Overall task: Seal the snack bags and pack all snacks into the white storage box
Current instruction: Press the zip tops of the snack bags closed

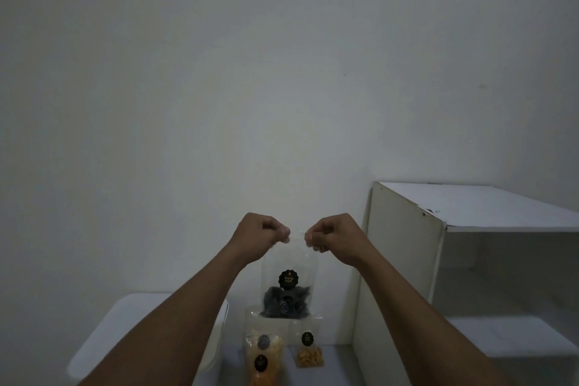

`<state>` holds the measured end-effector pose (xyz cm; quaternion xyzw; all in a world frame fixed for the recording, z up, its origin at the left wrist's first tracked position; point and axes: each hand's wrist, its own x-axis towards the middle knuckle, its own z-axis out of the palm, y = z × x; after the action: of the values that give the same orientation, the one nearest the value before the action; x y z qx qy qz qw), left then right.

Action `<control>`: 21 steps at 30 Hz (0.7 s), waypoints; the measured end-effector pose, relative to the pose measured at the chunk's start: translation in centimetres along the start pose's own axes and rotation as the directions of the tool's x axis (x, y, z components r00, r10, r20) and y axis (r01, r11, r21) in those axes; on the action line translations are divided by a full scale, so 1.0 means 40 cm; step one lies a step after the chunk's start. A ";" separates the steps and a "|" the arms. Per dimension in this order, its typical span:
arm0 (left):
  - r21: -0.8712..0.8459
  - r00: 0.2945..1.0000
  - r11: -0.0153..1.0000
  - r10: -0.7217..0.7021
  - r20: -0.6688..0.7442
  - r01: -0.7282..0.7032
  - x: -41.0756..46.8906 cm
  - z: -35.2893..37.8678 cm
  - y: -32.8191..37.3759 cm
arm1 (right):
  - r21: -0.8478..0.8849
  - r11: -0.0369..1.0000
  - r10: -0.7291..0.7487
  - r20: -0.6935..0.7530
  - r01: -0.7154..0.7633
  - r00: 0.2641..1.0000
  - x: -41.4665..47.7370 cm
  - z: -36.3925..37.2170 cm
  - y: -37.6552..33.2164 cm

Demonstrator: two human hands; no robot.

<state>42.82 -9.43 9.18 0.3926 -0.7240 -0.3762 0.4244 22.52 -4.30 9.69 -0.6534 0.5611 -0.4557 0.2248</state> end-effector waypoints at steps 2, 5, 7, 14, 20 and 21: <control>0.055 0.997 0.998 0.040 -0.068 -0.036 0.007 0.008 0.001 | 0.038 0.999 0.012 0.015 -0.012 1.000 -0.004 -0.001 -0.001; 0.087 0.998 0.995 0.046 -0.048 -0.041 0.014 0.026 0.003 | 0.005 1.000 0.024 0.034 -0.024 0.999 -0.005 0.003 -0.002; 0.056 0.999 0.998 0.038 0.002 -0.038 0.016 0.030 0.002 | -0.043 0.999 0.020 0.002 -0.020 1.000 0.001 0.001 -0.001; -0.034 1.000 0.999 0.010 0.004 -0.009 0.033 -0.006 0.005 | -0.020 1.000 -0.006 -0.002 0.006 1.000 -0.005 -0.018 0.002; 0.010 0.996 1.000 0.007 -0.084 -0.006 0.042 0.014 -0.002 | 0.007 0.999 0.033 -0.007 -0.033 0.999 0.001 -0.012 0.004; 0.039 0.989 0.999 -0.006 -0.145 0.011 0.037 0.025 0.004 | -0.009 0.999 0.035 -0.038 -0.036 0.999 0.001 -0.006 0.002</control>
<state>41.39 -10.48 9.43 0.4302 -0.6969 -0.3343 0.4664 22.26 -4.31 9.74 -0.6357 0.5791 -0.4612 0.2188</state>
